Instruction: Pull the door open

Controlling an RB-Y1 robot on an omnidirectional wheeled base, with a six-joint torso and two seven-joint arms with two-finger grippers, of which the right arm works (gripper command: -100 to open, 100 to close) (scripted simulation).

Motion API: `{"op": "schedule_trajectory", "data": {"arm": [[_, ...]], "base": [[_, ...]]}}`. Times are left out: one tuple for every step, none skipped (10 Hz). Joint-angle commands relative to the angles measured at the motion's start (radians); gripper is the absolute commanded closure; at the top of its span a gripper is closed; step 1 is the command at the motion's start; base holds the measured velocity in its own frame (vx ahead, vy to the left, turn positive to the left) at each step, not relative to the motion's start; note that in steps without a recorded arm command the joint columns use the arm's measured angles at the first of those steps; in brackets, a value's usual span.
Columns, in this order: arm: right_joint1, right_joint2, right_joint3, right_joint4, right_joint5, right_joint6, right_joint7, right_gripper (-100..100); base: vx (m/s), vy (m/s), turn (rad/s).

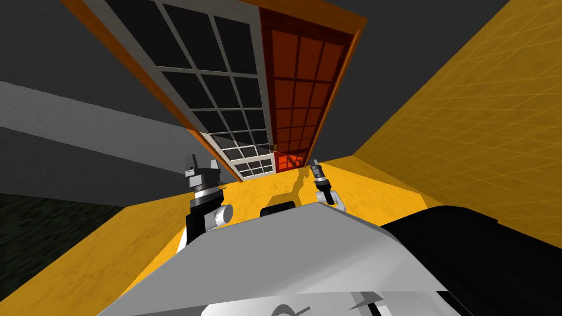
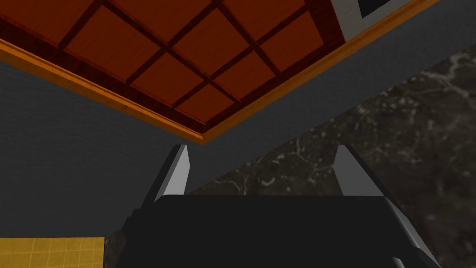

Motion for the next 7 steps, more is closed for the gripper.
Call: {"op": "schedule_trajectory", "data": {"arm": [[-0.008,0.000,-0.019,0.032,0.016,-0.006,0.033,-100],[-0.012,0.000,-0.031,0.053,0.025,-0.011,0.052,-100],[-0.016,0.000,-0.043,0.074,0.035,-0.016,0.071,-100],[-0.020,0.000,-0.055,0.095,0.044,-0.022,0.090,-100],[-0.024,0.001,-0.067,0.116,0.053,-0.027,0.109,-100],[-0.028,0.002,-0.078,0.137,0.063,-0.032,0.128,-100],[-0.032,0.003,-0.090,0.158,0.072,-0.038,0.147,-100]], "base": [[0.121,0.040,0.096],[0.109,0.037,0.081],[0.104,0.042,0.087],[0.107,0.045,0.067],[0.100,0.040,0.081],[0.113,0.043,0.088],[0.126,0.045,0.089]]}}
